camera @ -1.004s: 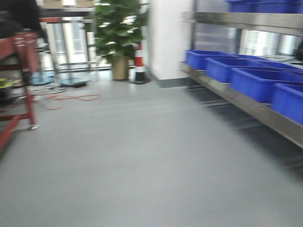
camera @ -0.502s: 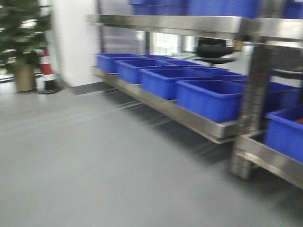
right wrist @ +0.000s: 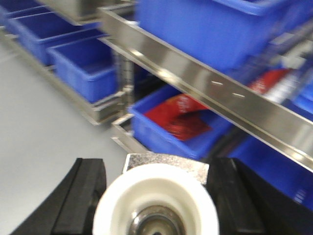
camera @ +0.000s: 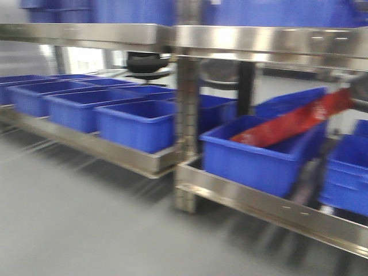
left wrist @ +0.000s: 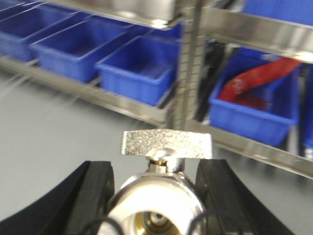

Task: Place valve from conveyor to right shelf box
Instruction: 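Drive the base up to the steel shelf of blue bins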

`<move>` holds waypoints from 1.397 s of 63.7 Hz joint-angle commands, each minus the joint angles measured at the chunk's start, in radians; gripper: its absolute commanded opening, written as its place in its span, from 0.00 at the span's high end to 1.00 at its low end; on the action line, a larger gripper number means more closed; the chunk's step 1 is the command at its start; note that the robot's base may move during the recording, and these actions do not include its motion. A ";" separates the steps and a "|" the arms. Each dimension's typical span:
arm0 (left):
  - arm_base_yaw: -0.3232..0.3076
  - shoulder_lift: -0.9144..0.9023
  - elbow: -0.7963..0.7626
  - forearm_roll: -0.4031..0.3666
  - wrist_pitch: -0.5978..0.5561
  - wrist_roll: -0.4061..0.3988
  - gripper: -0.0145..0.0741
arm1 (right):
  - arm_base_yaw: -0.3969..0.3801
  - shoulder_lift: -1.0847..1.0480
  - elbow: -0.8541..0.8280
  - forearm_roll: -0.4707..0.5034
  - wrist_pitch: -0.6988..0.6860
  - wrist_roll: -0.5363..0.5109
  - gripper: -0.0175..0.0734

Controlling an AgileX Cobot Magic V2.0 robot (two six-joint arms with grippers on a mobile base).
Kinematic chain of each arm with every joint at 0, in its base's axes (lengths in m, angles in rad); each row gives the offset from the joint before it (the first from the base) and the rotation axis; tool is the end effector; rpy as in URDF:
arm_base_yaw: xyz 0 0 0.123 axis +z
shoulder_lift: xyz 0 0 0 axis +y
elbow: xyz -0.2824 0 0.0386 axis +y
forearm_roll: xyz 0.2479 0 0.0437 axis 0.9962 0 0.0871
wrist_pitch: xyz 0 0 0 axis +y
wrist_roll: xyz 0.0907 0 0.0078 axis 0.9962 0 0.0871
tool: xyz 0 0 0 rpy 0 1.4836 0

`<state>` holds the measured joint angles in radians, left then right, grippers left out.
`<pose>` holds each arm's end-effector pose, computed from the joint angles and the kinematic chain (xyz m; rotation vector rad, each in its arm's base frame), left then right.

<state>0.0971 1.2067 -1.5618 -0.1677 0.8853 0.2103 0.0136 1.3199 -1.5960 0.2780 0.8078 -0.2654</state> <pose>0.2346 0.0110 0.4896 0.0892 2.0010 -0.0015 0.2748 0.0218 0.4789 -0.2119 1.9791 0.1623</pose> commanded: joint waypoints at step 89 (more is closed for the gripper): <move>-0.005 -0.011 -0.008 -0.013 -0.047 -0.003 0.96 | -0.002 -0.014 -0.017 0.000 -0.075 -0.006 0.98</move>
<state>0.0971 1.2067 -1.5618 -0.1752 0.8853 0.2103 0.0136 1.3199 -1.5960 0.2682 0.8078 -0.2654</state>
